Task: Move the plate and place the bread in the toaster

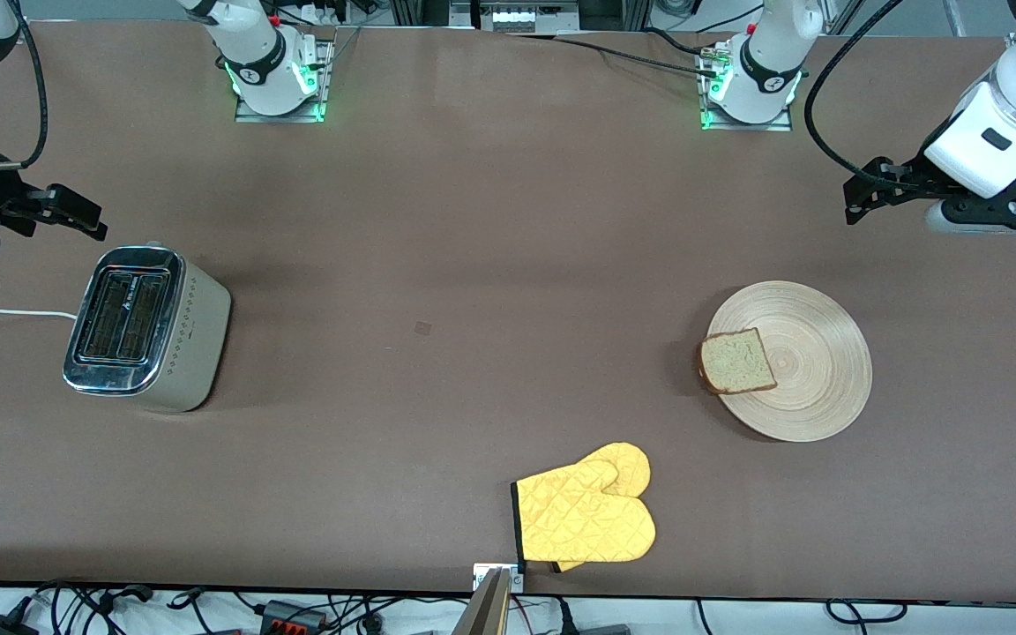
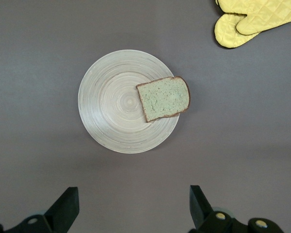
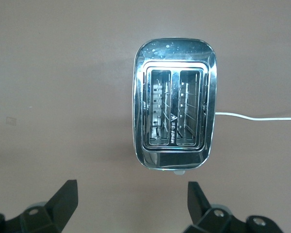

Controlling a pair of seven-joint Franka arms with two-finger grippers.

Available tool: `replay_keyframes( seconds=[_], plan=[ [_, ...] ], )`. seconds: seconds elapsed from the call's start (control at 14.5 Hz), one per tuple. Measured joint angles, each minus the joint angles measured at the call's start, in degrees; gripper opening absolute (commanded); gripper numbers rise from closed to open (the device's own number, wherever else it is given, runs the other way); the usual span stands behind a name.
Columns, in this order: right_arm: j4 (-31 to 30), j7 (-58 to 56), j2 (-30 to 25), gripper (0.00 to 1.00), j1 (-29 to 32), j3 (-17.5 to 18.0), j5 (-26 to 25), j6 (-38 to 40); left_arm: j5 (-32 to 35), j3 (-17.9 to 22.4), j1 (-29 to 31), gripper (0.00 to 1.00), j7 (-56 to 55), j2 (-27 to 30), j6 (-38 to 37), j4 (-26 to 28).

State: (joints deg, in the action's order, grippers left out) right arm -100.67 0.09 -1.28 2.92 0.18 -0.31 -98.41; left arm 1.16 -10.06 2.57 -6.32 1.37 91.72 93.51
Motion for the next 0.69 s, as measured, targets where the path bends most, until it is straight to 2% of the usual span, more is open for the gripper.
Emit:
replay_keyframes(
  seconds=[0.69],
  plan=[
    [0.0,0.0,0.2,1.0,0.0,0.0,0.0,0.1,0.0,0.0,0.1,1.0,0.0,-0.1,-1.7,0.0]
  ],
)
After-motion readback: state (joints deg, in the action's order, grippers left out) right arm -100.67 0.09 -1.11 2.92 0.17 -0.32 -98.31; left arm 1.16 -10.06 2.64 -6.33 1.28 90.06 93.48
